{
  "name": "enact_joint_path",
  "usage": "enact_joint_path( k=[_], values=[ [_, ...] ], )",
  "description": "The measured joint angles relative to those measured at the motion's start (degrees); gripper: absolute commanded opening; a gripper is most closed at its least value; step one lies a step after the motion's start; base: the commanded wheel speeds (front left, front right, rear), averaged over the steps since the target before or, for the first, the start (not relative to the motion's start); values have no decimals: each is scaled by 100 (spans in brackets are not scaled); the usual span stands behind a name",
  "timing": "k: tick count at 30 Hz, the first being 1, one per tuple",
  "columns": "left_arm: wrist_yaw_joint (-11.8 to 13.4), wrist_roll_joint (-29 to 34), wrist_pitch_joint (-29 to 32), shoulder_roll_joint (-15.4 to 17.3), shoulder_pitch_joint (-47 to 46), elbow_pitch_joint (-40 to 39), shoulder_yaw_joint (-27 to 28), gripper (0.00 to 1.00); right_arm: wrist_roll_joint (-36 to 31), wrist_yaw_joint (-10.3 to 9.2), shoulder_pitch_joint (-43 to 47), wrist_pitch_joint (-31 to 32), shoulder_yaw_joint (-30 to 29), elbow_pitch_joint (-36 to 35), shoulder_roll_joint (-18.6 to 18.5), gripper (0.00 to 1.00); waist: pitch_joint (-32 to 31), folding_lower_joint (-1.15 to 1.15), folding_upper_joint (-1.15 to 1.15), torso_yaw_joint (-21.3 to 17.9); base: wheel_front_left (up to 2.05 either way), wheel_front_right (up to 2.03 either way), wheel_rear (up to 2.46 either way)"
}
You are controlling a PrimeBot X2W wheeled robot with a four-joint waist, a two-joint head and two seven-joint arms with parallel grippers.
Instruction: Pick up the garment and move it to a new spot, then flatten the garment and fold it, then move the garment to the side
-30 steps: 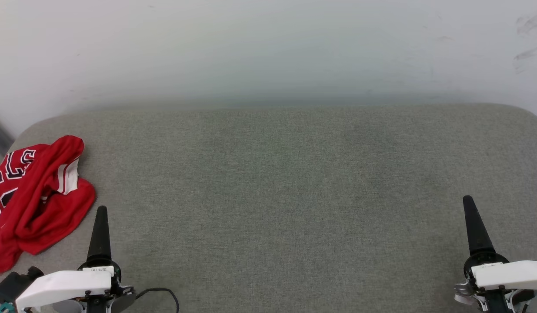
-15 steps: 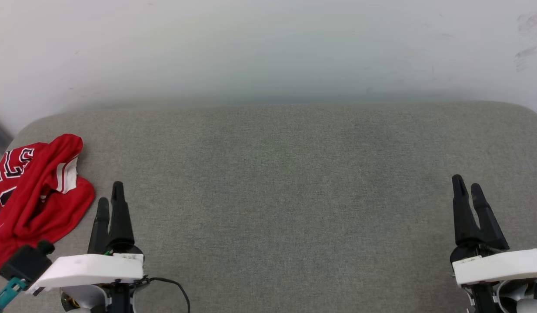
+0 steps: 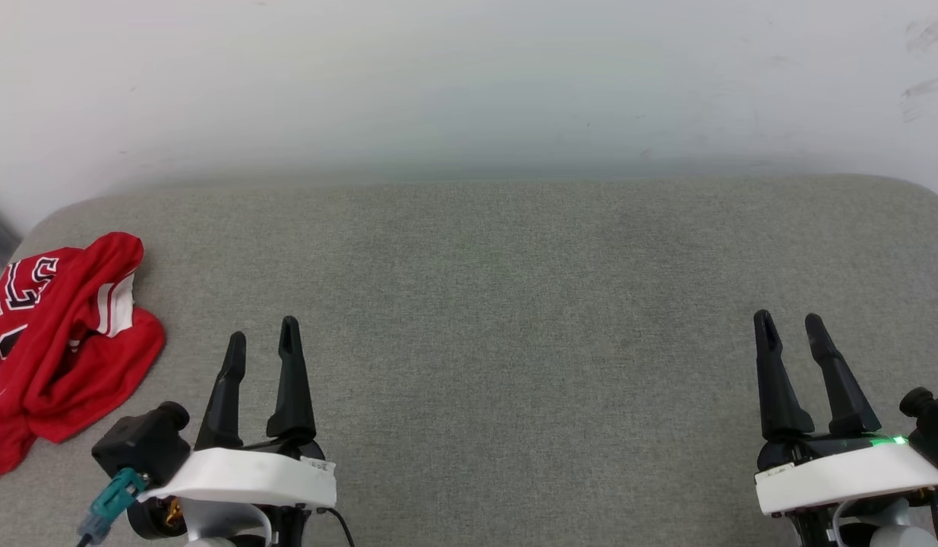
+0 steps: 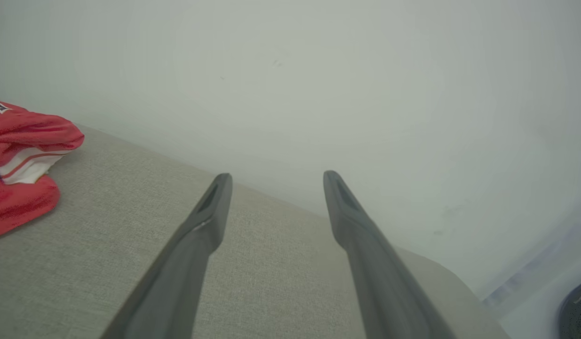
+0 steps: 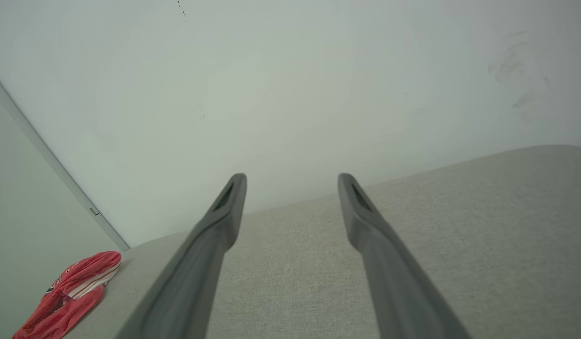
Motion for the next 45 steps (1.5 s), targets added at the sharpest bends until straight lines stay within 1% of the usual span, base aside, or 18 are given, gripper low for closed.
enact_joint_path(
  k=[4, 8, 12, 16, 21, 27, 31, 34, 36, 38, 41, 45],
  values=[
    [354, 369, -62, 166, 9, -22, -325, 100, -352, 0, 58, -63, -2, -14, -1, 100, 6, 0, 0, 2, 0, 0, 0],
    [653, 635, -118, 365, 7, -40, -679, 100, -672, 0, 62, -122, -10, -23, -1, 100, 12, 0, 0, 3, 0, 0, 0],
    [1006, 872, -170, 546, 2, 4, -1015, 100, -946, 0, 87, -179, -27, -38, -1, 100, 10, 0, 0, -1, 0, 0, 0],
    [1268, 1043, -236, 701, -19, 54, -1330, 100, -1214, 0, 126, -246, -62, -35, -1, 100, 2, 0, 0, -10, 0, 0, 0],
    [1419, 1171, -303, 795, -22, 155, -1604, 100, -1514, 0, 190, -307, -41, -4, -1, 100, -2, 0, 0, -17, 0, 0, 0],
    [1472, 1421, -377, 876, -21, 186, -1727, 100, -1863, 1, 203, -387, -26, -18, -1, 100, -5, 0, 0, -19, 0, 0, 0],
    [1491, 1634, -427, 902, -20, 200, -1849, 100, -1954, 1, 241, -444, 21, -65, -1, 100, -11, 0, 0, -19, 0, 0, 0],
    [1469, 1667, -465, 880, -12, 233, -1887, 100, -2051, 1, 260, -476, 23, -111, -1, 100, -6, 0, 0, -22, 0, 0, 0],
    [1332, 1530, -489, 780, 46, 309, -1808, 100, -2049, 1, 267, -499, 1, -131, -2, 100, -4, 0, 0, -21, 0, 0, 0],
    [1054, 1345, -515, 643, 126, 337, -1633, 100, -2025, 1, 287, -511, 16, -144, -3, 100, -2, 0, 0, -22, 0, 0, 0],
    [702, 1359, -558, 456, 185, 302, -1263, 100, -1839, 1, 325, -555, 7, -134, -1, 100, 8, 0, 0, -27, 0, 0, 0],
    [119, 1464, -591, 221, 308, 379, -923, 100, -1766, 1, 347, -605, -59, -101, -3, 100, 17, 0, 0, -33, 0, 0, 0]
  ],
)
